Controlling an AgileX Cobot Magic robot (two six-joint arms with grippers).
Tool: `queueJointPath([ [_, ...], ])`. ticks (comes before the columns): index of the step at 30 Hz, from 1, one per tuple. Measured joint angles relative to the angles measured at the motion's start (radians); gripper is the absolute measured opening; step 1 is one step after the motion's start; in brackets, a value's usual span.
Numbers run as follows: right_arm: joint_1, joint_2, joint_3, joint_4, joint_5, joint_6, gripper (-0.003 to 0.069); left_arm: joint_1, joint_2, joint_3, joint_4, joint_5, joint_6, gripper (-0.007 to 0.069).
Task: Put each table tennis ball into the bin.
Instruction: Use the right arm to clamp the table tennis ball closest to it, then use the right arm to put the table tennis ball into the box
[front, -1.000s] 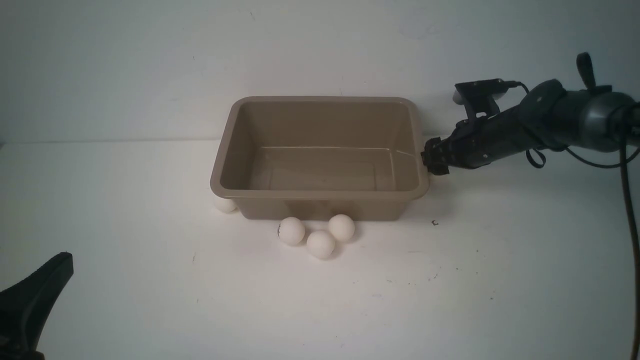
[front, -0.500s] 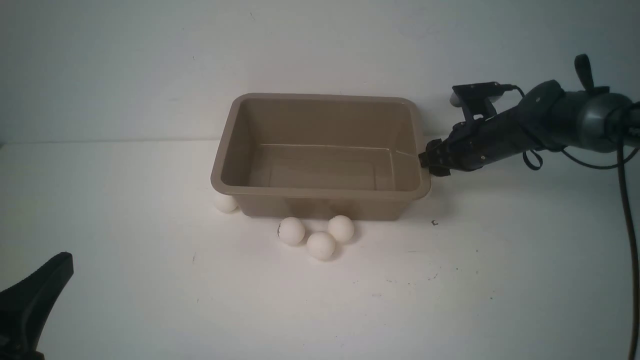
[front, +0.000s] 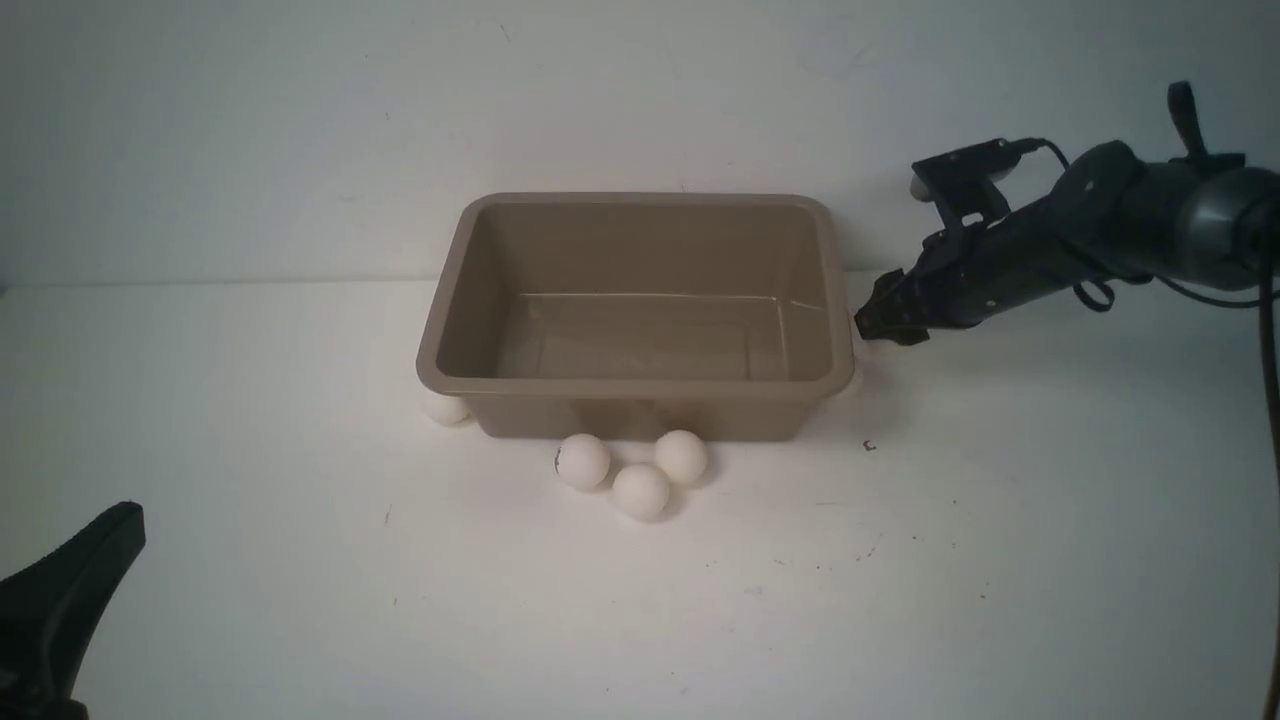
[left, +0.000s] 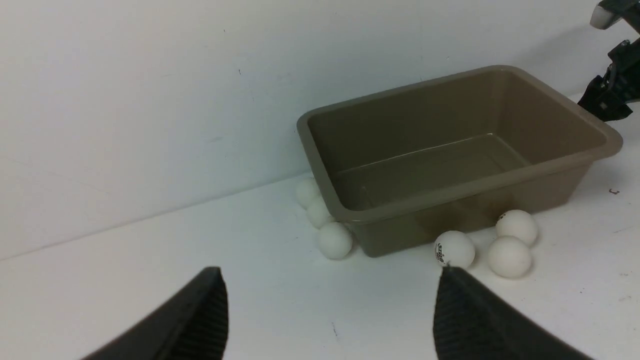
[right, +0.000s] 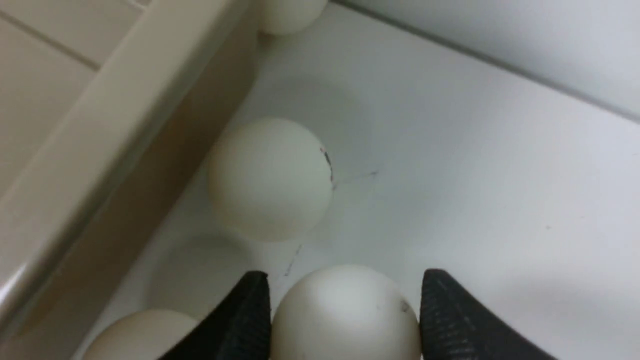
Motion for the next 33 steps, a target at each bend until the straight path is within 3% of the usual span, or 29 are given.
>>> queueJointPath([
  [15, 0.0, -0.116, 0.002, 0.003, -0.003, -0.016, 0.035, 0.0, 0.0, 0.0, 0.0, -0.04, 0.007, 0.0499],
  [19, 0.002, -0.172, 0.002, 0.064, 0.047, -0.042, 0.035, 0.0, 0.0, 0.0, 0.0, -0.041, 0.007, 0.0499],
  [27, 0.073, -0.196, 0.002, 0.288, 0.184, -0.247, 0.035, 0.0, 0.0, 0.0, 0.0, -0.045, 0.007, 0.0499],
  [33, 0.098, -0.196, 0.002, 0.325, 0.187, -0.284, 0.035, 0.0, 0.0, 0.0, 0.0, -0.055, 0.007, 0.0499],
])
